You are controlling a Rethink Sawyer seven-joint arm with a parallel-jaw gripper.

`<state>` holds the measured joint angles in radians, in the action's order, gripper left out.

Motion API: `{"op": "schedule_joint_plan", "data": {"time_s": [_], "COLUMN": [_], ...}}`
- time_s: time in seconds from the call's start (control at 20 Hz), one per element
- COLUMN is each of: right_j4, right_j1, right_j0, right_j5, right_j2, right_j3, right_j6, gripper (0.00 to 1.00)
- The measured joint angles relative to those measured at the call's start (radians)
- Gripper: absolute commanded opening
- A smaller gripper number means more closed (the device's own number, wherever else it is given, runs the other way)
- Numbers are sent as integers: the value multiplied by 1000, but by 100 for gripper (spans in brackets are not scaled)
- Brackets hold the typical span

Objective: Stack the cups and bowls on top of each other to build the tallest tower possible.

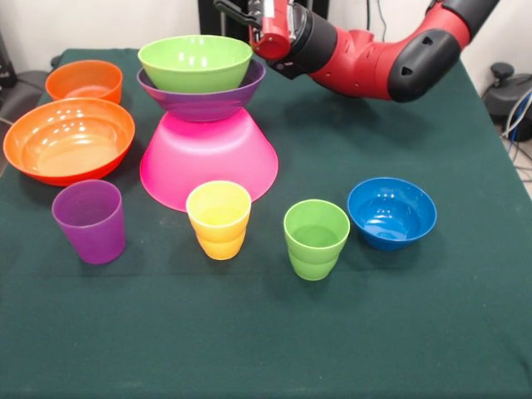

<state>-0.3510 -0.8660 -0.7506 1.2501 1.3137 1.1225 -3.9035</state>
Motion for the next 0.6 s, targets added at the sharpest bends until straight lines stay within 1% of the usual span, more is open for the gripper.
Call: {"op": "schedule_joint_plan", "data": {"time_s": [0.4, 0.6], "right_j4": [-4, -16], "right_j1": [13, 27], "right_j0": [-24, -39], "right_j5": [0, -25], "right_j2": [-15, -29], "right_j3": [2, 13], "right_j6": [0, 0], "gripper": [100, 100]}}
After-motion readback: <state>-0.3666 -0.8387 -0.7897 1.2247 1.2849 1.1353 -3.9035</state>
